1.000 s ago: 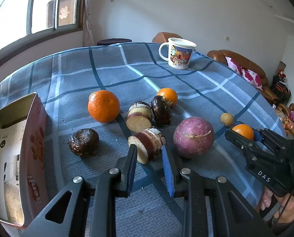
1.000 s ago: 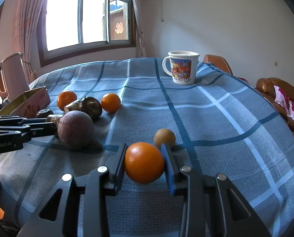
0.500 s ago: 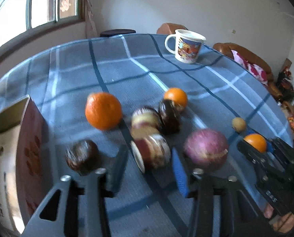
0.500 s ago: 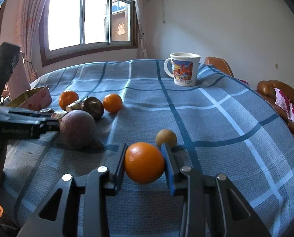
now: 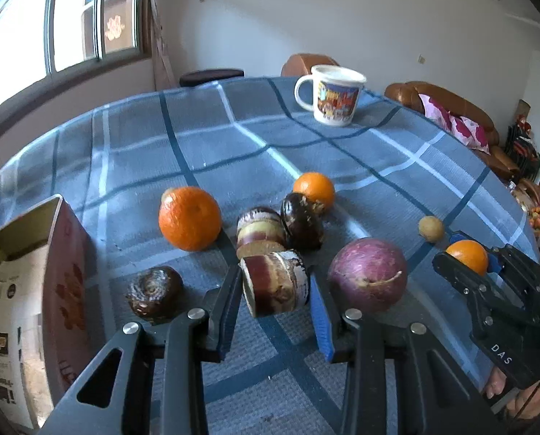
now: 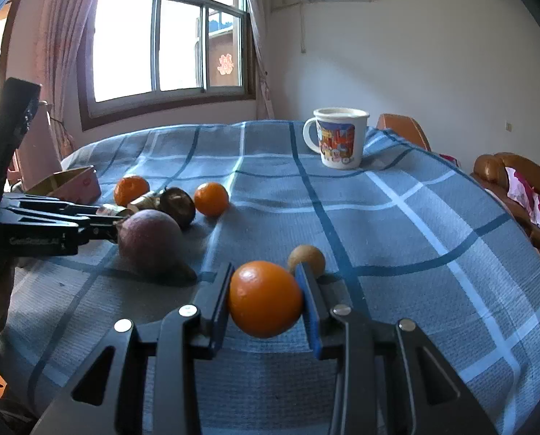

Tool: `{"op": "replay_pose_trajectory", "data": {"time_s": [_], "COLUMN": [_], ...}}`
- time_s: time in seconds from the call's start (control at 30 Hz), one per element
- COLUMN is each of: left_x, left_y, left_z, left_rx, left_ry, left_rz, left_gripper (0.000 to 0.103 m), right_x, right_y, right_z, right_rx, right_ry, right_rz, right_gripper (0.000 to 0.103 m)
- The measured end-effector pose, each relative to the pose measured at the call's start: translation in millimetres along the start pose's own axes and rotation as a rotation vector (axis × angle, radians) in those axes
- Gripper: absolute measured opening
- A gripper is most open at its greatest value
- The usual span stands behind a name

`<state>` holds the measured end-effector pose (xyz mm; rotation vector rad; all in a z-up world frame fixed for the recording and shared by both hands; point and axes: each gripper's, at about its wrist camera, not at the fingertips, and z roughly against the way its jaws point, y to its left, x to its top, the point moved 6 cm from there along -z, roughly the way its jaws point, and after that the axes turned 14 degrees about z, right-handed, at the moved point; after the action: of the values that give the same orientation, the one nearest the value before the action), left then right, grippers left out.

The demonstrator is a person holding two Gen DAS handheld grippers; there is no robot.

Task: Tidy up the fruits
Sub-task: 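Close the left tool around the brown-topped jar, then carry the orange in the right tool and the jar in the left tool over the tin tray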

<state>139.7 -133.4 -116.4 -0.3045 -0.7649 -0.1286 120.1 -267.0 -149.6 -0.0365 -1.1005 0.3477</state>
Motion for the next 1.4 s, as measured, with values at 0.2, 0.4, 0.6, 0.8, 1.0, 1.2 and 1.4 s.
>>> {"op": "replay_pose_trajectory", "data": {"time_s": [0.2,0.4,0.6,0.8,1.0,1.2,1.4], "left_x": [2,3,4,8,11,13,15], "left_y": [5,11,13,20,27,31,40], "left_z": [14,29,41,53,67,80,93], "left_rx": [-0.001,0.009,0.03,0.052,0.07,0.087,0.114], "left_ry": [-0.059,-0.125,-0.176,-0.223,-0.271,-0.317,-0.362], "left_rz": [0.018,0.031,0.03,0.044,0.055,0.056,0.069], "left_gripper": [0.038,0.038,0.038,0.038,0.038,0.038,0.038], "right_x": [5,12,23,36,50,61,70], "right_y": [10,19,29,42,55,67,77], "right_z": [4,9,15,18,22,23,26], "right_rx": [0.023,0.032,0.043,0.06,0.076,0.09,0.101], "right_ry": [-0.032,-0.061,-0.096,-0.129,-0.162,-0.19,-0.215], "right_rz": [0.011,0.026,0.05,0.083,0.113,0.136,0.157], "right_gripper": [0.038,0.038,0.038,0.038,0.038,0.038,0.038]}}
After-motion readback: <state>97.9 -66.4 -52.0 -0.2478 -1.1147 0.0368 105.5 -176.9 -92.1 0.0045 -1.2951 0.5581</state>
